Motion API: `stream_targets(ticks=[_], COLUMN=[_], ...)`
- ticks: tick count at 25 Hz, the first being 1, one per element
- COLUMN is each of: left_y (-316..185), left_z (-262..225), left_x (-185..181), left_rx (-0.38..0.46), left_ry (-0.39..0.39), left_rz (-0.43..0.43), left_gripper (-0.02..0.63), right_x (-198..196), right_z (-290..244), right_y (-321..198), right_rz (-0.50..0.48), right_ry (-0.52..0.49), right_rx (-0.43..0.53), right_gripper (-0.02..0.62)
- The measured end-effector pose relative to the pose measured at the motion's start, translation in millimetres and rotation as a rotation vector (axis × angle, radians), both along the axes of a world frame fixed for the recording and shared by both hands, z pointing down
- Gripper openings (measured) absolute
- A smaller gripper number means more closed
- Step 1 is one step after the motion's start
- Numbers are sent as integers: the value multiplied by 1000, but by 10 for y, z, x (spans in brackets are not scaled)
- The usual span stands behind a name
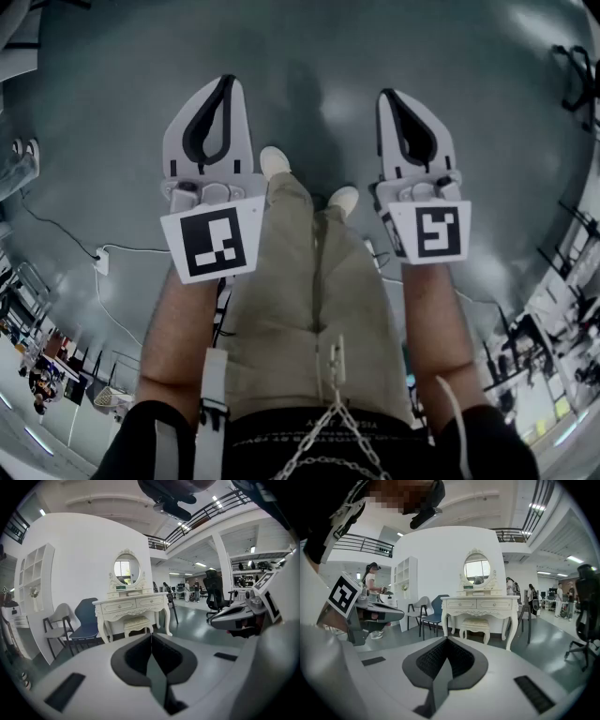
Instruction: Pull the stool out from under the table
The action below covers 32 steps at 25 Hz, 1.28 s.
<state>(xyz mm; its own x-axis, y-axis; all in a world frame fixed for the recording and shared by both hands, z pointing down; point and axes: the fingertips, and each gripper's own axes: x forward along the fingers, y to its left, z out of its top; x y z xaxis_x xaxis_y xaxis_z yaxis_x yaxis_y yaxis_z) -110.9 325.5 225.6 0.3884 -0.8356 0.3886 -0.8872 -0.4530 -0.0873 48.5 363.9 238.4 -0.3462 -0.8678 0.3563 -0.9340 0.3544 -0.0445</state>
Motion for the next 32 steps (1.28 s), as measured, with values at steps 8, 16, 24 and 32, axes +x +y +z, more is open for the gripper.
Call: stream_targets(ticks=[8, 16, 24, 32], left_y=[-250, -428, -499, -509], left_z=[93, 92, 142, 258], left_x=[-150, -201, -247, -268], left_rx=[-4, -4, -59, -114], left_ry=[-2, 21, 72, 73], left_rz=[-2, 15, 44, 52], left_gripper=[5, 6, 84, 91], right_x=[-196, -284, -301, -251], right_z=[52, -3, -90, 56], right_y=[-252, -410, -423, -455], right_rz=[-9, 11, 40, 23], right_ry=[-2, 4, 22, 13], right_rx=[-6, 0, 0, 22], right_gripper=[2, 2, 2, 64])
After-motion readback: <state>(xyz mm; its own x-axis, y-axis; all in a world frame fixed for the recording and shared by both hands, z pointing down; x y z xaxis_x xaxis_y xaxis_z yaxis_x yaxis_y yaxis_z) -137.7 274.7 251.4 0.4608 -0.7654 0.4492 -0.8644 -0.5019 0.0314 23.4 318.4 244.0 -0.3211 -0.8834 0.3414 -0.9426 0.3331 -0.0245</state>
